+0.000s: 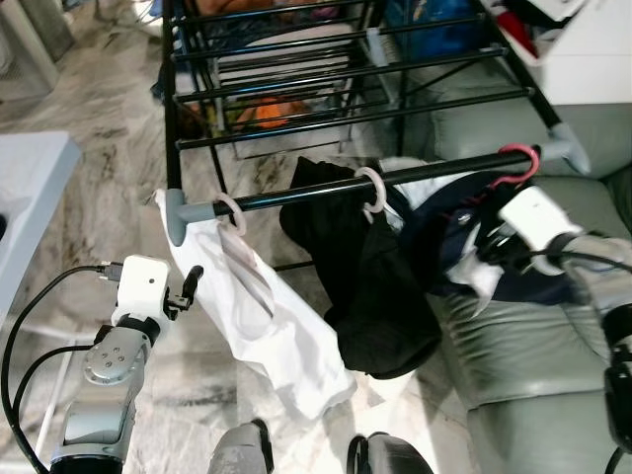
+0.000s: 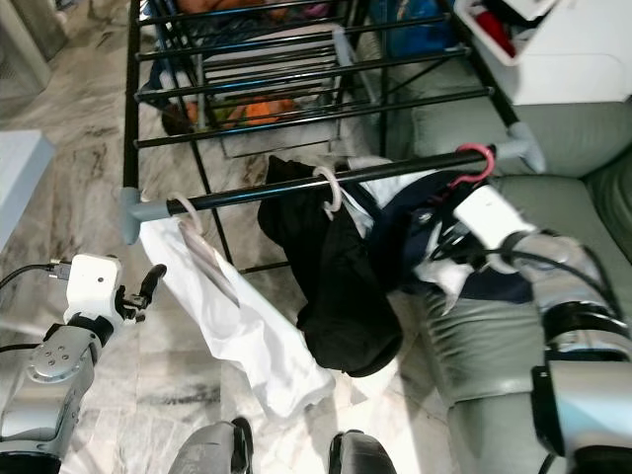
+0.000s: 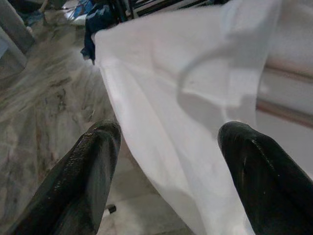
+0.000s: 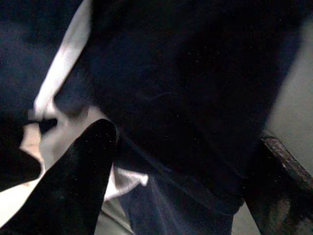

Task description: Hang hanger

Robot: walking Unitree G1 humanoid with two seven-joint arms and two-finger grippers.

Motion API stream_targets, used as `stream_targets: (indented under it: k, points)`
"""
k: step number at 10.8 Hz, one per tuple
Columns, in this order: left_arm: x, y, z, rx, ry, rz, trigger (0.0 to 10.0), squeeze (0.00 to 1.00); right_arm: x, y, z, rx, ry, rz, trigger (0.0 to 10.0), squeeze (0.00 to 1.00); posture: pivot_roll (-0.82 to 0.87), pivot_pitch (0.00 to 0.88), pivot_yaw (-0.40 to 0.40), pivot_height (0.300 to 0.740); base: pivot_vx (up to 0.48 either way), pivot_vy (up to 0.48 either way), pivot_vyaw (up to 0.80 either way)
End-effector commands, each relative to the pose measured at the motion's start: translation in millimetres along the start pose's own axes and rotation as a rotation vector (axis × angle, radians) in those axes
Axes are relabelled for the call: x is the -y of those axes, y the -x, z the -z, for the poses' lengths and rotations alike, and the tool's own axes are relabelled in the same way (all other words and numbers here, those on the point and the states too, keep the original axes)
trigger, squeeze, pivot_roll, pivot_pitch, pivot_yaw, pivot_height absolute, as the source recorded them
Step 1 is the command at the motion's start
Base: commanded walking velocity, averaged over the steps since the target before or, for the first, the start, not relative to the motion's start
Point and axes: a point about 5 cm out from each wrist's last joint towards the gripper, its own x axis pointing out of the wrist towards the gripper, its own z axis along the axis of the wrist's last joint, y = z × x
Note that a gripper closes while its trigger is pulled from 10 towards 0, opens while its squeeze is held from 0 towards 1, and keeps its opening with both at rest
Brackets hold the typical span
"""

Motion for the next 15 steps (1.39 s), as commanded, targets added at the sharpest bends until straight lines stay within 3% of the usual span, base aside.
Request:
stream_targets:
  k: [1, 6, 9, 10, 11, 15]
  points:
    - [-4.1, 2.5, 2, -0.015, -0.003, -0.008, 10.0, 0.0, -13.3, -3.7, 6, -0.022, -0.02, -0.083, 0.0, 0.0, 0.06, 0.164, 0.035, 0.74, 0.0, 0.0, 0.0]
    - [4.4, -3.5, 0, -0.008, 0.012, 0.003, 10.0, 0.0, -29.2, -8.2, 6, 0.093, -0.166, -0.158, 0.0, 0.0, 0.03, 0.141, 0.016, 0.74, 0.0, 0.0, 0.0]
    - [6.1, -5.7, 0, -0.006, 0.016, 0.005, 10.0, 0.0, -39.8, -13.4, 1, 0.183, -0.295, -0.171, 0.0, 0.0, 0.03, 0.128, 0.013, 0.74, 0.0, 0.0, 0.0]
    - [5.9, -8.3, -1, -0.002, 0.017, 0.004, 10.0, 0.0, -48.3, -18.2, -5, 0.248, -0.375, -0.171, 0.0, 0.0, 0.03, 0.118, 0.009, 0.74, 0.0, 0.0, 0.0]
    - [6.9, -8.9, 0, -0.001, 0.02, 0.002, 10.0, 0.0, -62.0, -23.3, -7, 0.292, -0.389, -0.118, 0.0, 0.0, 0.03, 0.113, 0.006, 0.74, 0.0, 0.0, 0.0]
    - [16.0, -18.9, -1, 0.021, 0.05, 0.031, 10.0, 0.0, -83.7, -28.2, -11, 0.35, -0.393, 0.199, 0.0, 0.0, -0.01, 0.076, -0.001, 0.74, 0.0, 0.0, 0.0]
